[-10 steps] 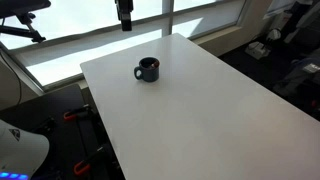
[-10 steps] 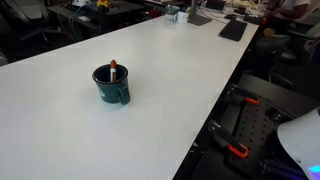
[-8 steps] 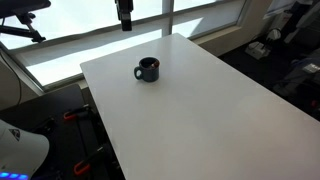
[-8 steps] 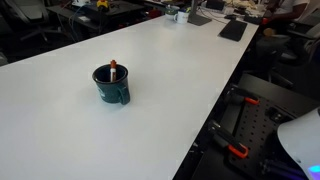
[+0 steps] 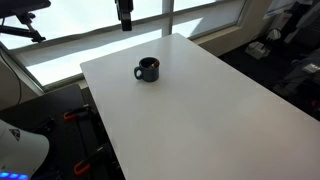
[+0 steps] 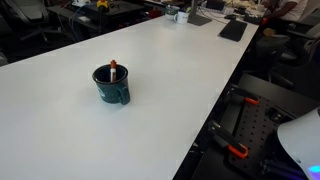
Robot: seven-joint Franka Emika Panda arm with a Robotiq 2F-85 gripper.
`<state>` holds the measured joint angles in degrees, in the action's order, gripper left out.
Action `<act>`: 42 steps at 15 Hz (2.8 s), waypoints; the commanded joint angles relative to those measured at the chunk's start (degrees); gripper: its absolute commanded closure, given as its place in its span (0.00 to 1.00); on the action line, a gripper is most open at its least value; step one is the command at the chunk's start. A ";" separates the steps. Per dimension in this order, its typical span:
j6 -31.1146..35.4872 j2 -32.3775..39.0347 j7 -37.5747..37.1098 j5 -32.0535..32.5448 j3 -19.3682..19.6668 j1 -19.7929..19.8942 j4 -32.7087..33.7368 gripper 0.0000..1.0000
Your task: Remove the marker from the mug
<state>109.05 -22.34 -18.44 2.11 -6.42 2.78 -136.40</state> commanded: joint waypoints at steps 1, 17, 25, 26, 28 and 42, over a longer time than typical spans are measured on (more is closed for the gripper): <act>-0.12 0.05 -0.18 0.23 0.61 -0.66 0.09 0.00; -0.87 3.49 -0.28 -0.04 0.86 -0.52 2.57 0.00; 0.76 10.86 3.69 -0.46 3.12 -1.02 7.57 0.00; 0.75 12.15 4.16 -0.51 3.39 -1.04 8.60 0.00; 0.75 13.34 4.52 -0.54 3.55 -1.08 9.52 0.00; 1.19 24.22 10.92 -1.19 3.63 -3.54 19.33 0.00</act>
<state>110.34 1.96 -7.52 0.93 -3.47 -0.12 -117.06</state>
